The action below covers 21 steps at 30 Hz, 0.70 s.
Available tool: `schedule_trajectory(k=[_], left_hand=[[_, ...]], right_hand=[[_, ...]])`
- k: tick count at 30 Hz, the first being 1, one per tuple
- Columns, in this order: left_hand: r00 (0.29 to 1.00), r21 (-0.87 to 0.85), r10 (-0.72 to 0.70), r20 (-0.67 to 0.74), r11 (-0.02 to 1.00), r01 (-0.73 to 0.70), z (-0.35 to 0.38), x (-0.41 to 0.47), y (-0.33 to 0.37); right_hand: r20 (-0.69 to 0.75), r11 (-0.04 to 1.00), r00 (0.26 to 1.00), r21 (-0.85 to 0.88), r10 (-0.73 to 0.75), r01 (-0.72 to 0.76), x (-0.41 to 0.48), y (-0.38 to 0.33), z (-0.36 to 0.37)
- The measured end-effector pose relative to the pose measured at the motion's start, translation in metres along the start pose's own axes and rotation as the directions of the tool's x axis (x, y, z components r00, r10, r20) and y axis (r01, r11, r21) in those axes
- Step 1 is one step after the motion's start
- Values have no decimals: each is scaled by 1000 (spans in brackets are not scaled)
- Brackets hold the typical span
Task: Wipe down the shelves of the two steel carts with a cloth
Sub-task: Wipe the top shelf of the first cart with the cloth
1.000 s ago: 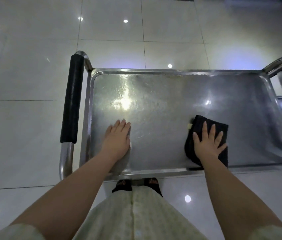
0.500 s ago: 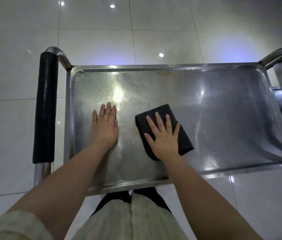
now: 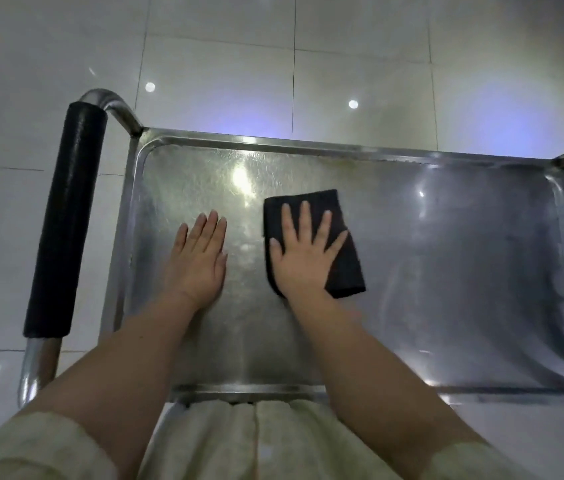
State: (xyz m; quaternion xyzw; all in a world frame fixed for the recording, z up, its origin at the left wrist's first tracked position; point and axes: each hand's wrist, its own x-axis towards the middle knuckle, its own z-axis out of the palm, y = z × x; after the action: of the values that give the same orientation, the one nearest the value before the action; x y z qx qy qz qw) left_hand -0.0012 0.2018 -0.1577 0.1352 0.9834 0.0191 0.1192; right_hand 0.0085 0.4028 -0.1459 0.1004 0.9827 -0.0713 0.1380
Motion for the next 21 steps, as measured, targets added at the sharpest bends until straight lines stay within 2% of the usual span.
schedule_trajectory(k=[2,3,5,7,10,13,15,17,18,21], left_hand=[[1000,-13,-13,3,1000,13,0,-1,1],[1000,-29,-16,3,999,16,0,-1,1],[1000,-57,-17,-7,998,16,-2,0,1],[1000,-42,-5,-11,999,5,-4,-1,3],[1000,-38,1,-7,999,-1,-6,-2,4],[1000,-56,3,-14,998,-4,-11,-2,6],[1000,-61,9,-13,998,-10,-13,-2,7],[1000,-56,4,-4,998,-4,-14,-3,7],[1000,-58,2,-4,998,-2,-13,-3,6],[1000,-59,-4,1,998,4,-11,-3,3]], right_hand=[[46,961,961,-29,-273,275,-24,-40,8],[65,939,938,-19,-341,343,-29,-45,9],[69,928,926,-6,-370,371,-20,-29,6],[61,965,963,-6,-262,263,1,8,0],[40,997,996,9,80,-80,37,90,-18],[59,926,930,87,363,-367,72,165,-44],[91,869,877,120,472,-480,90,180,-54],[75,853,862,122,501,-507,101,159,-54],[55,872,880,116,472,-475,104,138,-51],[14,981,981,27,191,-191,103,52,-38]])
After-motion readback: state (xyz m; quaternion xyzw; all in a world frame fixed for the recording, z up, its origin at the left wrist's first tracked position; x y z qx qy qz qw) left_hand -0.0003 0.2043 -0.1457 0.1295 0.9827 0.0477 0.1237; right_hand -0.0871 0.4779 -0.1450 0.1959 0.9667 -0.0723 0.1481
